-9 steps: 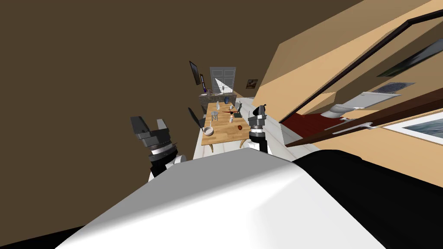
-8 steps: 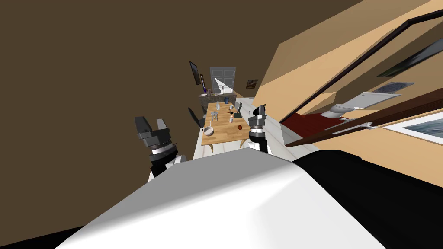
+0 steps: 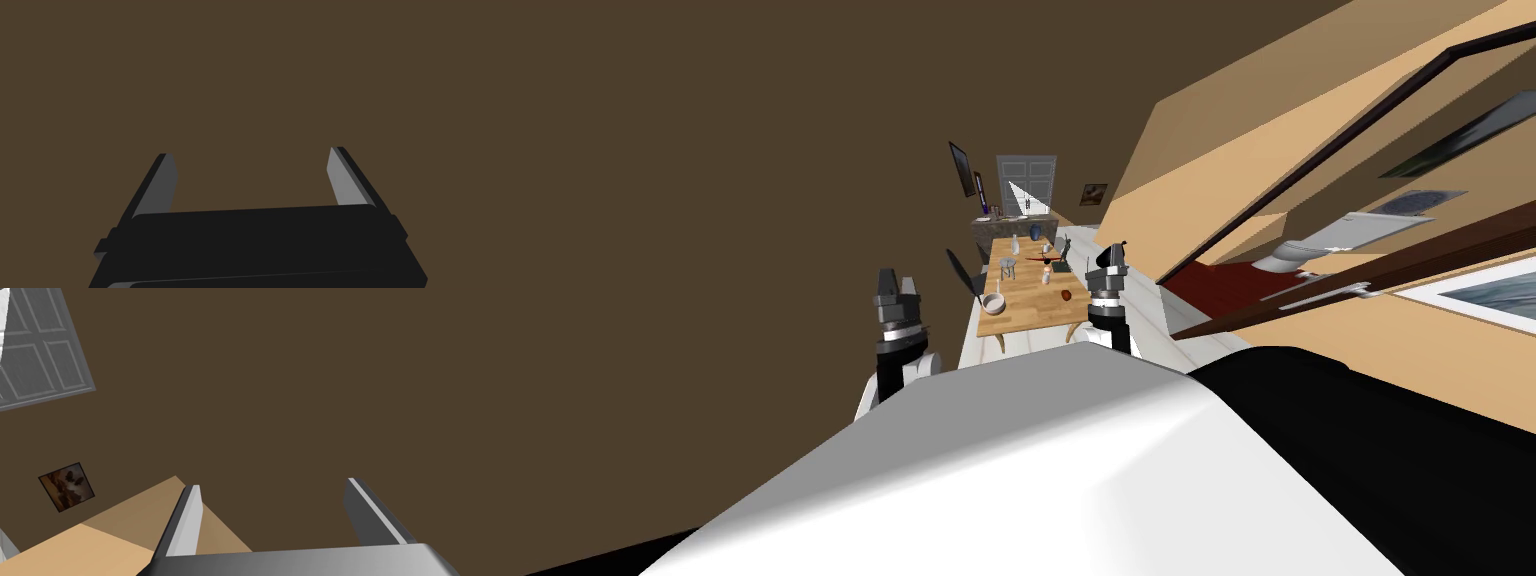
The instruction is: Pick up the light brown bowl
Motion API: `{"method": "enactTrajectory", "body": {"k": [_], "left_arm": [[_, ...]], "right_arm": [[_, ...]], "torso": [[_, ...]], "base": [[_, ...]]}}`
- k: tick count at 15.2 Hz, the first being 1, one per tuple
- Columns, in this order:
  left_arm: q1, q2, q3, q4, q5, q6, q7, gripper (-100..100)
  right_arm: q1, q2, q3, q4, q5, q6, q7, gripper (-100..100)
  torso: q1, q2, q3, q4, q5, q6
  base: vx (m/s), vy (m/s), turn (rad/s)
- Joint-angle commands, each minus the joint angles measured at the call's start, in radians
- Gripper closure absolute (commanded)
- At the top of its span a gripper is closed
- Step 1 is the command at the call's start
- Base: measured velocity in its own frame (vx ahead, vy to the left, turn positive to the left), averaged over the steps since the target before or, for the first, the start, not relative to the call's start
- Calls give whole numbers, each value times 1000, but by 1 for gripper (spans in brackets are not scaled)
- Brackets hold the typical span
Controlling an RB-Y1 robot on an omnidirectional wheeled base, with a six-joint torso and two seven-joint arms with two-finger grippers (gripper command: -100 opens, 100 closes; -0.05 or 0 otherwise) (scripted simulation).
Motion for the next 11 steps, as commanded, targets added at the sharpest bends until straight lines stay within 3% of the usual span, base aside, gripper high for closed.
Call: {"method": "enactTrajectory", "body": {"k": [1, 2, 3, 6, 7, 8, 9, 11], "left_arm": [[-37, 20, -2, 44, -3, 50, -8, -100], [-37, 20, -2, 44, -3, 55, -8, -100], [-68, 34, -1, 85, -4, 84, -13, -100], [-102, 46, 0, 129, -5, 134, -19, -100], [-137, 56, 1, 163, -6, 166, -24, -100], [-137, 56, 1, 177, -6, 179, -24, -100], [-171, 65, 2, 200, -7, 204, -30, -100], [-175, 65, 2, 227, -7, 226, -30, -100]], "right_arm": [[0, 0, 0, 0, 0, 0, 0, 0], [0, 0, 0, 0, 0, 0, 0, 0], [0, 0, 0, 0, 0, 0, 0, 0], [0, 0, 0, 0, 0, 0, 0, 0], [0, 0, 0, 0, 0, 0, 0, 0], [0, 0, 0, 0, 0, 0, 0, 0], [0, 0, 0, 0, 0, 0, 0, 0], [0, 0, 0, 0, 0, 0, 0, 0]], "torso": [[0, 0, 0, 0, 0, 0], [0, 0, 0, 0, 0, 0], [0, 0, 0, 0, 0, 0], [0, 0, 0, 0, 0, 0], [0, 0, 0, 0, 0, 0], [0, 0, 0, 0, 0, 0], [0, 0, 0, 0, 0, 0], [0, 0, 0, 0, 0, 0]], "base": [[0, 0, 0], [4, -2, -10], [0, 0, 0], [0, 0, 0], [5, -2, -14], [5, -3, -13], [0, 0, 0], [3, -1, -4]]}}
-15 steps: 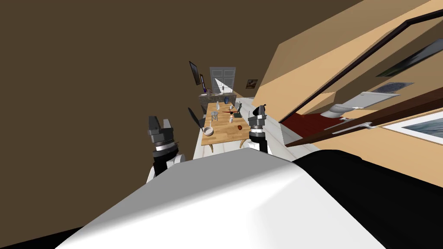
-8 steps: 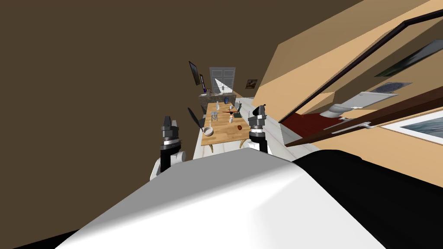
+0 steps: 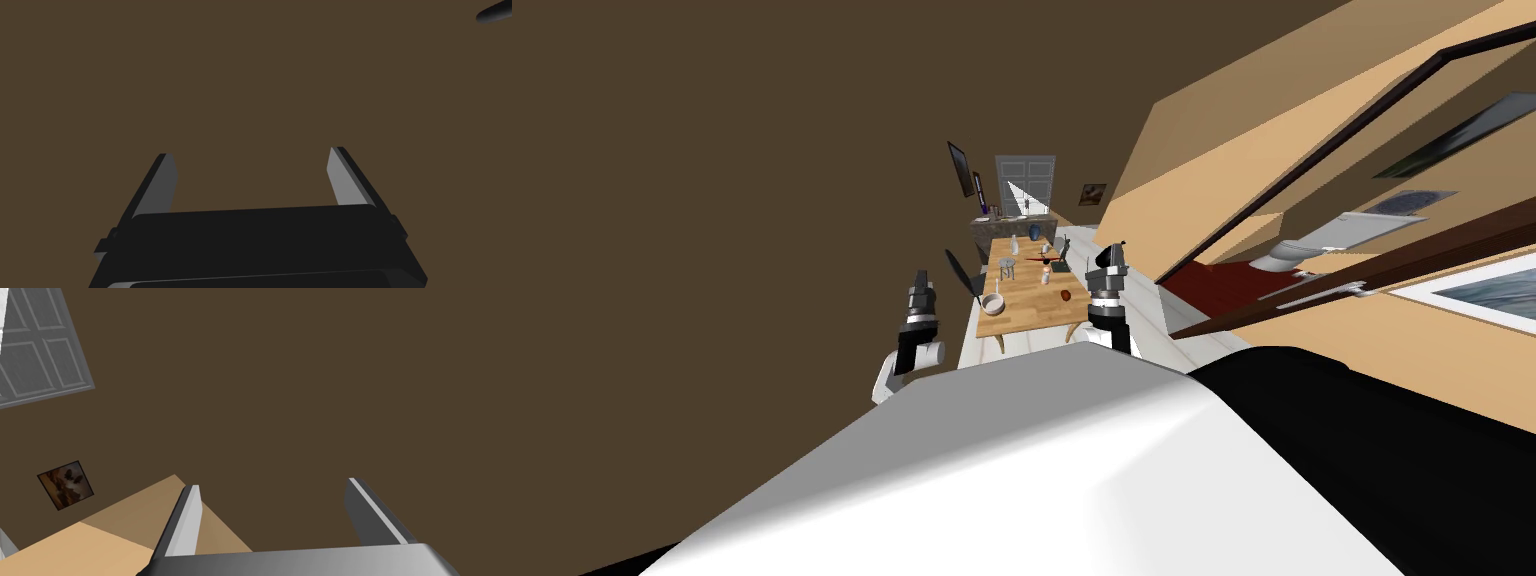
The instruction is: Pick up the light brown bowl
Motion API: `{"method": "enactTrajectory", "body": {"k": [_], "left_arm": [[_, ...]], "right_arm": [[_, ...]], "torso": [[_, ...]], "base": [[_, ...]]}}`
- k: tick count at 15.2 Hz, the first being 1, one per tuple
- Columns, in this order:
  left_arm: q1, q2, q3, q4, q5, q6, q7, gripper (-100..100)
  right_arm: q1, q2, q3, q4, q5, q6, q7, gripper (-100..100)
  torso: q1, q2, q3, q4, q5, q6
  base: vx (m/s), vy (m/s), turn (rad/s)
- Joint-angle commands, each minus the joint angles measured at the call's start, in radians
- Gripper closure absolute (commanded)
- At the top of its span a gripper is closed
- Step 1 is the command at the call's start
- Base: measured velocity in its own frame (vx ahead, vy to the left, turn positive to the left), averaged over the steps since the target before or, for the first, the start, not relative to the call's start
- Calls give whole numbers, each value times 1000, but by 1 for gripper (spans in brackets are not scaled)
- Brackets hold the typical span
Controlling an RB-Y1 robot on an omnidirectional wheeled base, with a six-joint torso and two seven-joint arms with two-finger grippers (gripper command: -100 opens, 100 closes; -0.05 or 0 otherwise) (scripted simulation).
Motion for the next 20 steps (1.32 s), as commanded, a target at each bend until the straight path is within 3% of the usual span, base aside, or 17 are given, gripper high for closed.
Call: {"method": "enactTrajectory", "body": {"k": [1, 2, 3, 4, 6, 7, 9, 10, 12, 13, 15, 17, 19, 20], "left_arm": [[-20, 4, 3, 28, 1, 15, 0, -100], [-59, 12, 4, 64, 0, 59, -6, -100], [-59, 12, 4, 81, 0, 65, -6, -100], [-100, 18, 6, 108, -1, 93, -13, -100], [-101, 18, 6, 136, -1, 117, -13, -100], [-137, 23, 7, 162, -2, 153, -20, -100], [-144, 23, 7, 193, -2, 170, -20, -100], [-187, 27, 9, 231, -4, 203, -27, -100], [-189, 27, 9, 252, -4, 226, -27, -100], [-226, 29, 10, 284, -5, 254, -34, -100], [-235, 29, 10, 313, -5, 282, -34, -100], [-281, 31, 12, 358, -6, 331, -42, -100], [-281, 31, 12, 374, -6, 340, -42, -100], [-326, 31, 14, 411, -7, 385, -49, -100]], "right_arm": [[0, 0, 0, 0, 0, 0, 0, 0], [0, 0, 0, 0, 0, 0, 0, 0], [0, 0, 0, 0, 0, 0, 0, 0], [0, 0, 0, 0, 0, 0, 0, 0], [0, 0, 0, 0, 0, 0, 0, 0], [0, 0, 0, 0, 0, 0, 0, 0], [0, 0, 0, 0, 0, 0, 0, 0], [0, 0, 0, 0, 0, 0, 0, 0], [0, 0, 0, 0, 0, 0, 0, 0], [0, 0, 0, 0, 0, 0, 0, 0], [0, 0, 0, 0, 0, 0, 0, 0], [0, 0, 0, 0, 0, 0, 0, 0], [0, 0, 0, 0, 0, 0, 0, 0], [0, 0, 0, 0, 0, 0, 0, 0]], "torso": [[0, 0, 0, 0, 0, 0], [0, 0, 0, 0, 0, 0], [0, 0, 0, 0, 0, 0], [0, 0, 0, 0, 0, 0], [0, 0, 0, 0, 0, 0], [0, 0, 0, 0, 0, 0], [0, 0, 0, 0, 0, 0], [0, 0, 0, 0, 0, 0], [0, 0, 0, 0, 0, 0], [0, 0, 0, 0, 0, 0], [0, 0, 0, 0, 0, 0], [0, 0, 0, 0, 0, 0], [0, 0, 0, 0, 0, 0], [0, 0, 0, 0, 0, 0]], "base": [[0, 0, 0], [0, 0, 0], [3, -3, -12], [4, -3, -14], [6, -2, -9], [0, 0, 0], [5, -3, -10], [0, 0, 0], [3, -1, -5], [4, -3, -11], [3, -2, -6], [3, -1, -7], [2, -1, -5], [0, 0, 0]]}}
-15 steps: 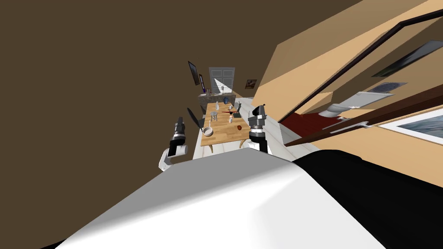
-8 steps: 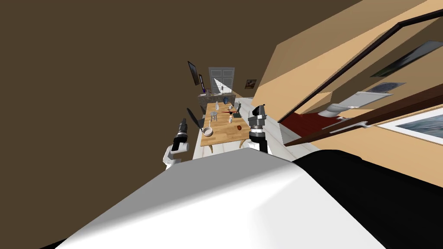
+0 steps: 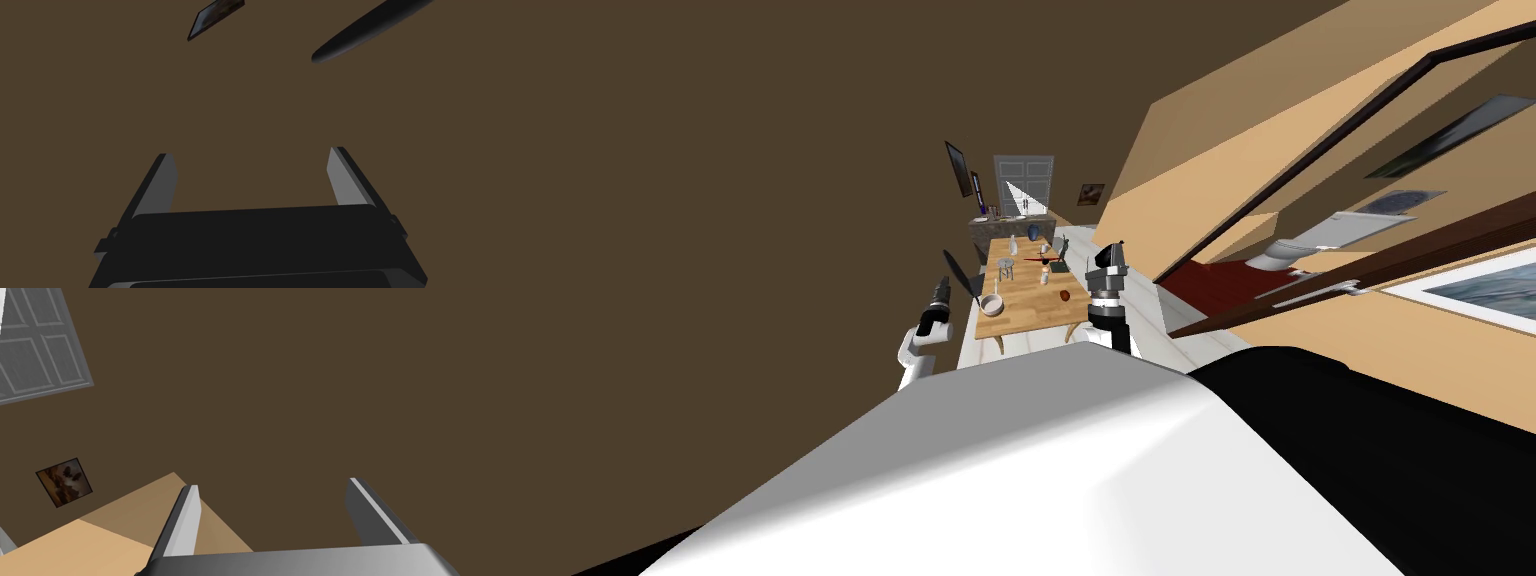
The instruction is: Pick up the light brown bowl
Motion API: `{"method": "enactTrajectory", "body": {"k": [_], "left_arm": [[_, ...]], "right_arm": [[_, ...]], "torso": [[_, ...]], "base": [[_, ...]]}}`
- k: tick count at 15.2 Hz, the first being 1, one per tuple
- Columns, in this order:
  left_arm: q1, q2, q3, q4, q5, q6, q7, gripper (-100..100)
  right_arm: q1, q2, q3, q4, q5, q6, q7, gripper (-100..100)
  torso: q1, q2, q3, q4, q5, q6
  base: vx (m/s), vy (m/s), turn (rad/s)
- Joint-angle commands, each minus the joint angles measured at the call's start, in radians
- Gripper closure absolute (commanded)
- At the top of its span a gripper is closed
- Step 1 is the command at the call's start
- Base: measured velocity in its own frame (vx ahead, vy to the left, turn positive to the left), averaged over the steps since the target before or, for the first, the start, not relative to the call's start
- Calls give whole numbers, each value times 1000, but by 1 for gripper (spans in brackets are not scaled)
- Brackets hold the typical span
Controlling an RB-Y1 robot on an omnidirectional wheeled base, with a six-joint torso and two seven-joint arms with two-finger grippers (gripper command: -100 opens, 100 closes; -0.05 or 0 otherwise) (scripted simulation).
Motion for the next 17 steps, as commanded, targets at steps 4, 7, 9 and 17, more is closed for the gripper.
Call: {"method": "enactTrajectory", "body": {"k": [4, 7, 9, 17], "left_arm": [[-84, -2, 3, 106, -3, 104, -14, -100], [-128, -3, 5, 160, -4, 151, -22, -100], [-132, -3, 5, 185, -4, 169, -22, -100], [-271, -13, 10, 348, -8, 324, -45, -100]], "right_arm": [[0, 0, 0, 0, 0, 0, 0, 0], [0, 0, 0, 0, 0, 0, 0, 0], [0, 0, 0, 0, 0, 0, 0, 0], [0, 0, 0, 0, 0, 0, 0, 0]], "torso": [[0, 0, 0, 0, 0, 0], [0, 0, 0, 0, 0, 0], [0, 0, 0, 0, 0, 0], [0, 0, 0, 0, 0, 0]], "base": [[2, -2, -6], [2, -1, -3], [2, -1, -7], [2, -1, -4]]}}
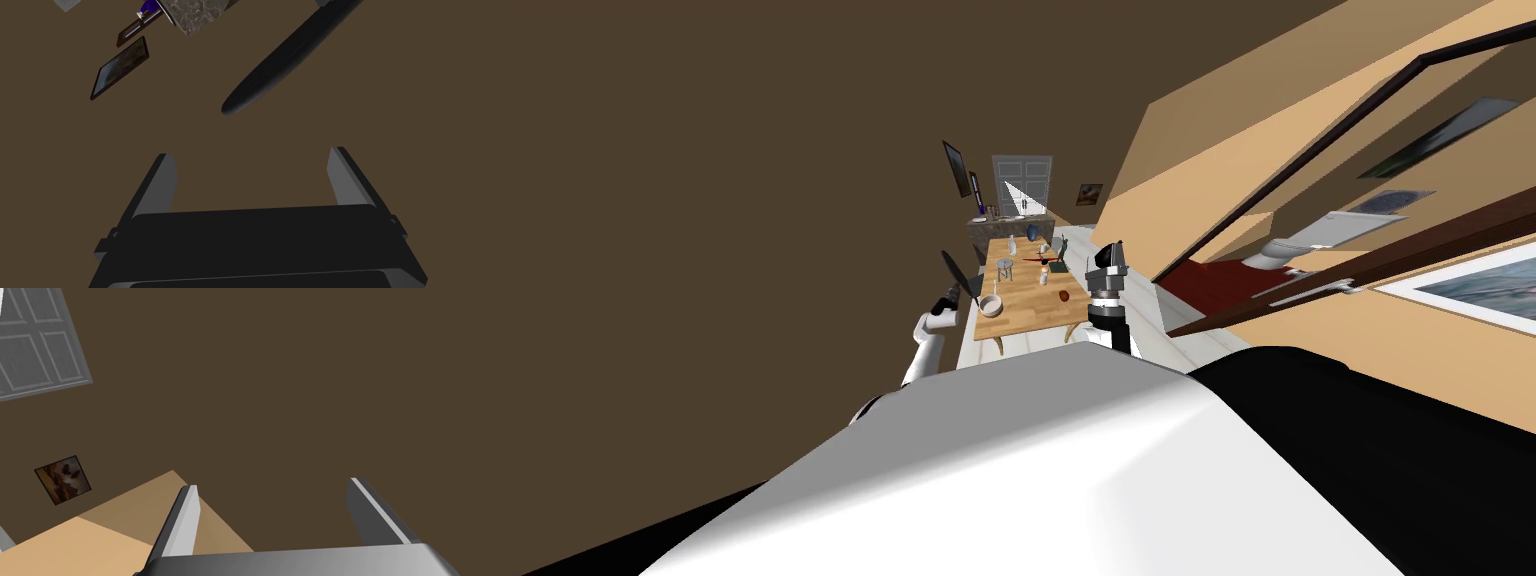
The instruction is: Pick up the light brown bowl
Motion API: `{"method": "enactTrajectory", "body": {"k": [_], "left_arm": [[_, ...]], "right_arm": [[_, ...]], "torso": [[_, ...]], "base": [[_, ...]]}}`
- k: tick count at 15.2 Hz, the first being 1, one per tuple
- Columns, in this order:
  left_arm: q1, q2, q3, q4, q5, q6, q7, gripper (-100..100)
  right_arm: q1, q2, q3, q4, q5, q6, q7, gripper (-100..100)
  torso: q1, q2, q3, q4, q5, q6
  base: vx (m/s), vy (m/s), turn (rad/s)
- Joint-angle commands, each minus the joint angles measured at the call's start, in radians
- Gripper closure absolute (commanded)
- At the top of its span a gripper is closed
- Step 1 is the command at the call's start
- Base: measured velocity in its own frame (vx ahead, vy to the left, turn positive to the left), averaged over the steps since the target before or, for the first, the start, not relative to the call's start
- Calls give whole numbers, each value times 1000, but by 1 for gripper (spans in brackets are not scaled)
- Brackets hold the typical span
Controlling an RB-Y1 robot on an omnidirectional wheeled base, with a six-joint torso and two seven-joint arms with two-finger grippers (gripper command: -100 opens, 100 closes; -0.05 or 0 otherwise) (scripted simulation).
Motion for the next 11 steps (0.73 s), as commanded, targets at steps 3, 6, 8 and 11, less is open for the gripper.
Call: {"method": "enactTrajectory", "body": {"k": [3, 6, 8, 11], "left_arm": [[-76, -10, 3, 91, -4, 85, -14, -100], [-121, -15, 5, 145, -6, 147, -22, -100], [-131, -15, 5, 183, -6, 177, -22, -100], [-178, -21, 7, 245, -7, 235, -29, -100]], "right_arm": [[0, 0, 0, 0, 0, 0, 0, 0], [0, 0, 0, 0, 0, 0, 0, 0], [0, 0, 0, 0, 0, 0, 0, 0], [0, 0, 0, 0, 0, 0, 0, 0]], "torso": [[0, 0, 0, 0, 0, 0], [0, 0, 0, 0, 0, 0], [0, 0, 0, 0, 0, 0], [0, 0, 0, 0, 0, 0]], "base": [[4, -2, -6], [3, -2, -5], [3, -1, -7], [2, -1, -4]]}}
